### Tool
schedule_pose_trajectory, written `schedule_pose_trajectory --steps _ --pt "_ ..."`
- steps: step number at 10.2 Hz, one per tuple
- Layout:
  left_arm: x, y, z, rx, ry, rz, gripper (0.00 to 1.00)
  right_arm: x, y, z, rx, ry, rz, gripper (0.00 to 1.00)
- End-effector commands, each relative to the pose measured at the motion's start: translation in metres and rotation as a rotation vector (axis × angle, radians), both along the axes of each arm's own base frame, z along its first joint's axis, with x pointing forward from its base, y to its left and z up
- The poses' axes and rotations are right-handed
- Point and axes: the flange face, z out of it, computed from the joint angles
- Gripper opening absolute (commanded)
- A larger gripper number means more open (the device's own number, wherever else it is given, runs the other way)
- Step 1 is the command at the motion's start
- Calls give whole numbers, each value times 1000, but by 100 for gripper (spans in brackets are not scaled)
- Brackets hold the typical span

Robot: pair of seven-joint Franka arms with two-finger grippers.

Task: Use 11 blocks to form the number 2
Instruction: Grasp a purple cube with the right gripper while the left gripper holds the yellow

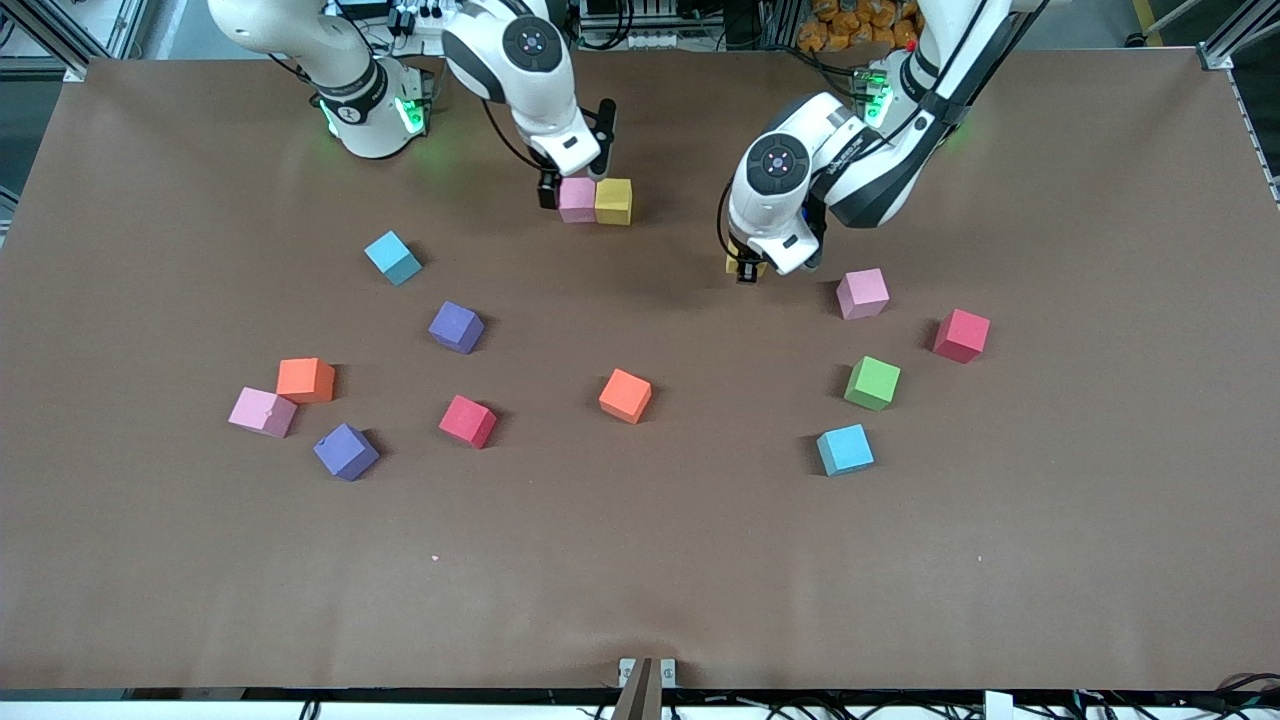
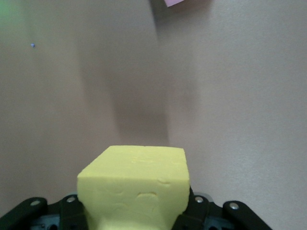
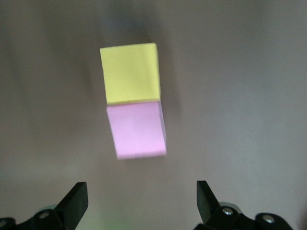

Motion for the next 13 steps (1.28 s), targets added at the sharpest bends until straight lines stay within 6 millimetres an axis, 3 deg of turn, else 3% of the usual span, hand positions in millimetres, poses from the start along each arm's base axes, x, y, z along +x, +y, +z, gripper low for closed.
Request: schedule_pose_trajectory --steps 1,3,5,7,9,10,13 --pt "-20 -11 4 4 7 29 2 77 -48 48 5 21 -60 100" --pt "-42 -37 3 -26 6 58 2 156 -128 59 47 -4 -162 100" --pt "-71 -68 5 -66 -12 94 3 207 -181 64 -4 -64 -231 100" --pt "-109 -98 -7 -85 4 90 4 251 -237 42 -17 -112 -264 100" --pt "-126 -111 -25 -100 47 80 4 307 -290 27 -11 -120 -248 100" --pt "-140 -120 -34 -94 70 73 4 323 -304 30 7 -132 -288 100" --pt "-141 -123 -50 -70 55 86 5 383 -336 27 28 -205 -405 100"
